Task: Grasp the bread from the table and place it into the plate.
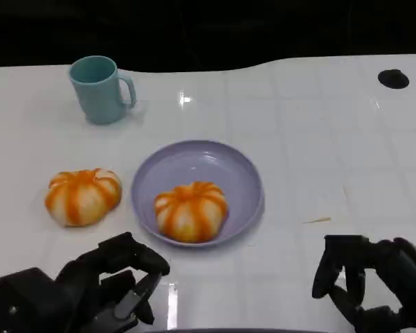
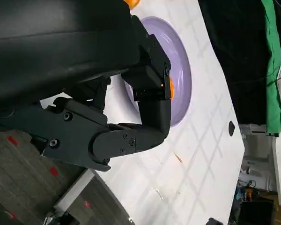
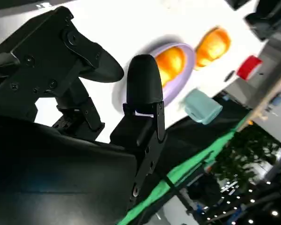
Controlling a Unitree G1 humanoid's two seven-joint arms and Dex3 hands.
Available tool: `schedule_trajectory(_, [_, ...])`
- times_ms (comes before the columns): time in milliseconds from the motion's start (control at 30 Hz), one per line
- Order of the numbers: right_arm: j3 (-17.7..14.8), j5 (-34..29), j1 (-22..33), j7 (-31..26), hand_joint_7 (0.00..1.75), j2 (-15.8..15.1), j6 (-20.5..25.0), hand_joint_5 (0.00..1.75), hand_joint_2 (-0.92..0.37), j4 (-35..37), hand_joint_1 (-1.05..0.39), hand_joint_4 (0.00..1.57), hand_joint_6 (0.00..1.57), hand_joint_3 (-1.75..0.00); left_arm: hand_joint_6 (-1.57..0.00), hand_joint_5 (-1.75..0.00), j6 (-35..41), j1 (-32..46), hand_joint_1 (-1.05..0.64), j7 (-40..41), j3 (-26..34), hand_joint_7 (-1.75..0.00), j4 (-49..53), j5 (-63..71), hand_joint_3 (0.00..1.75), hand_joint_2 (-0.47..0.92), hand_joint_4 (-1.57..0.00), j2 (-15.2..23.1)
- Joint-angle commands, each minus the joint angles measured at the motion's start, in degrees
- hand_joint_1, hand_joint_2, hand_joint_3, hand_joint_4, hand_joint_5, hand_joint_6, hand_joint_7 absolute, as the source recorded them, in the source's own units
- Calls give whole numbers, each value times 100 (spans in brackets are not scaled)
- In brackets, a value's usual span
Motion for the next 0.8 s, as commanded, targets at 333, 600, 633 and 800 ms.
schedule_trajectory(333, [-6,-265,-126,-298,142,-4,-216,175,-32,396,-17,93,84,-129,-63,-175,-262,-92,-39,-161,90,-134,270,-11,53,90,-68,110])
schedule_trajectory(600, [75,-374,-217,-396,142,58,-240,175,-30,473,-16,96,86,-129,-63,-175,-377,-158,-40,-203,133,-136,419,15,52,90,-68,158])
schedule_trajectory(633, [80,-381,-223,-396,142,63,-237,175,-29,474,-15,96,86,-130,-63,-175,-371,-164,-40,-199,139,-136,432,3,52,90,-68,158])
schedule_trajectory(800, [108,-419,-246,-417,141,64,-241,175,-28,489,-16,98,87,-131,-63,-175,-342,-179,-40,-195,150,-136,461,-23,53,89,-69,167])
